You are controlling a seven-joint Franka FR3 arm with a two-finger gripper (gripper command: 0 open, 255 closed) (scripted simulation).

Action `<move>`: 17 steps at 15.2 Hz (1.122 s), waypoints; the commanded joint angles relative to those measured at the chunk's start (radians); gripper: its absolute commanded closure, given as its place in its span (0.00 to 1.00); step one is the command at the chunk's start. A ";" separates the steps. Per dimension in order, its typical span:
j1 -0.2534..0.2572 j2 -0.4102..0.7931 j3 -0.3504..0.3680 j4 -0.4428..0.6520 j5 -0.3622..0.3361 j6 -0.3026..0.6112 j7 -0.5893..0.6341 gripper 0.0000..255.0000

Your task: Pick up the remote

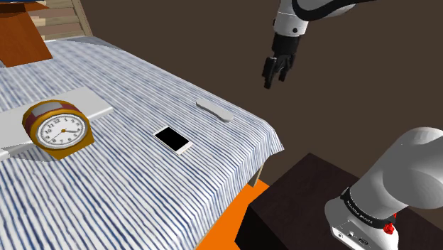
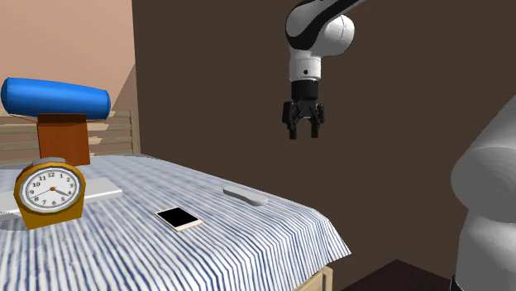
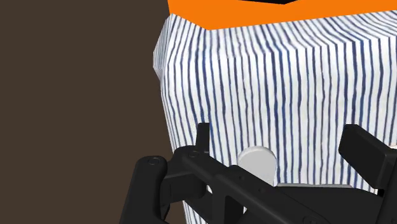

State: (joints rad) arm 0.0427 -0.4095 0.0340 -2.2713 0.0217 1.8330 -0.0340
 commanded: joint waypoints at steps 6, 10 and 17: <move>0.012 0.235 0.025 0.089 -0.011 0.154 0.013 0.00; 0.020 0.382 0.037 0.171 -0.025 0.221 0.025 0.00; 0.041 0.646 0.050 0.367 -0.060 0.293 0.048 0.00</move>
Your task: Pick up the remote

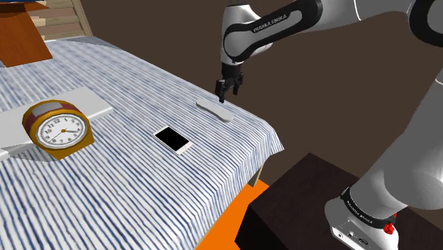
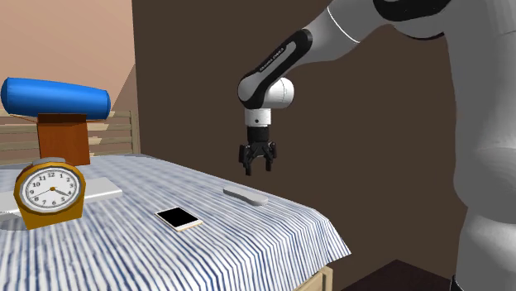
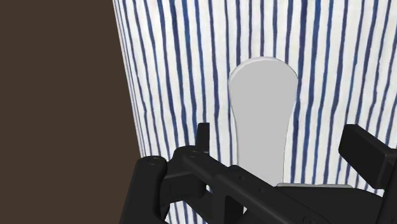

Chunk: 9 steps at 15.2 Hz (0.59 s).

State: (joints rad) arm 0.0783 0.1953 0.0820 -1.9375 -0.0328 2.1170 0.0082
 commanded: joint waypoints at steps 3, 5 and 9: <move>0.017 0.157 0.004 0.138 -0.022 0.021 0.014 0.00; 0.026 0.236 0.004 0.217 -0.032 0.022 0.019 0.00; 0.030 0.276 0.002 0.225 -0.037 0.054 0.022 0.00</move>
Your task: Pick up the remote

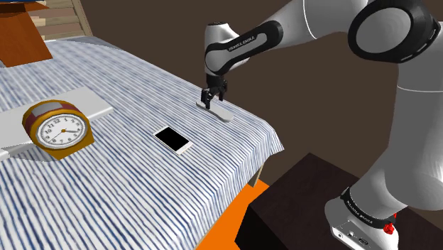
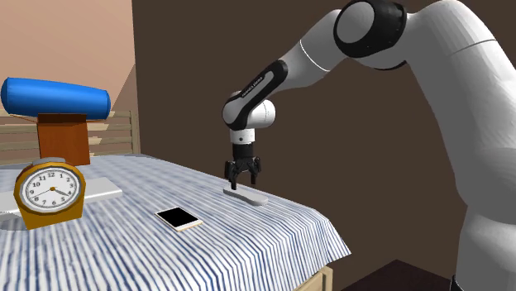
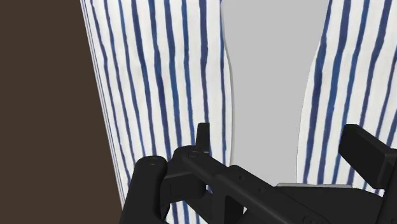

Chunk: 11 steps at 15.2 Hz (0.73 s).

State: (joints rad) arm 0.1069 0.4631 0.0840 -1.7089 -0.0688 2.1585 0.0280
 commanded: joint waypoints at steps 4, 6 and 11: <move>0.002 0.036 -0.002 -0.017 -0.005 0.054 0.005 0.00; 0.002 0.040 -0.002 -0.019 -0.005 0.060 0.005 0.00; 0.003 0.039 -0.002 -0.019 -0.005 0.058 0.006 1.00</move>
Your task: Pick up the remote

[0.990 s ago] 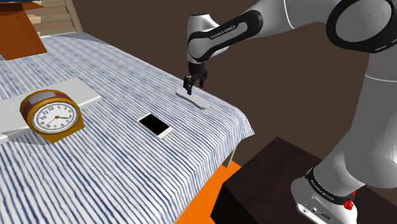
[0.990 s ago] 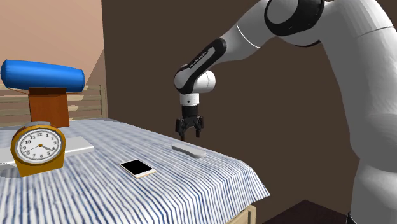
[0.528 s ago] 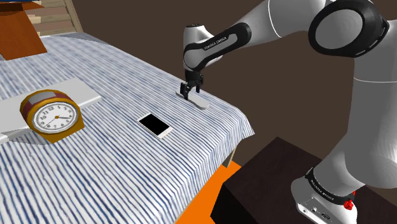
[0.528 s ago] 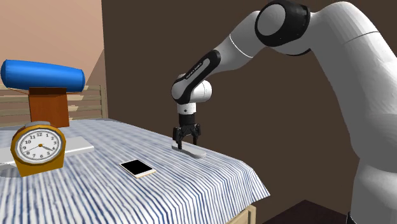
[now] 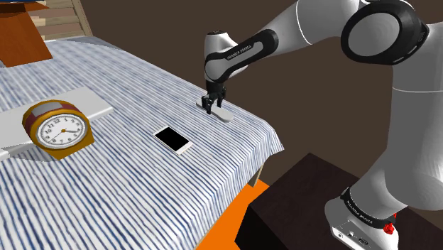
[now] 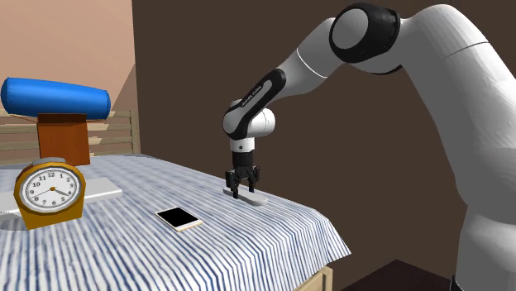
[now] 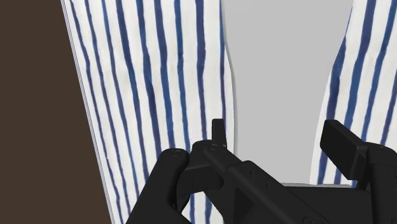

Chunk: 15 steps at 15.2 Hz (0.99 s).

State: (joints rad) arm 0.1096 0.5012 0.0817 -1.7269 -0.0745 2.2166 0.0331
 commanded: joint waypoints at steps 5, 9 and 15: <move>0.000 0.002 0.000 -0.001 0.000 0.002 0.000 1.00; -0.001 -0.026 0.002 0.012 0.004 -0.040 -0.003 1.00; -0.003 -0.064 0.004 0.040 0.009 -0.105 -0.007 1.00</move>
State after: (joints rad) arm 0.1077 0.4450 0.0858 -1.6905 -0.0664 2.1225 0.0273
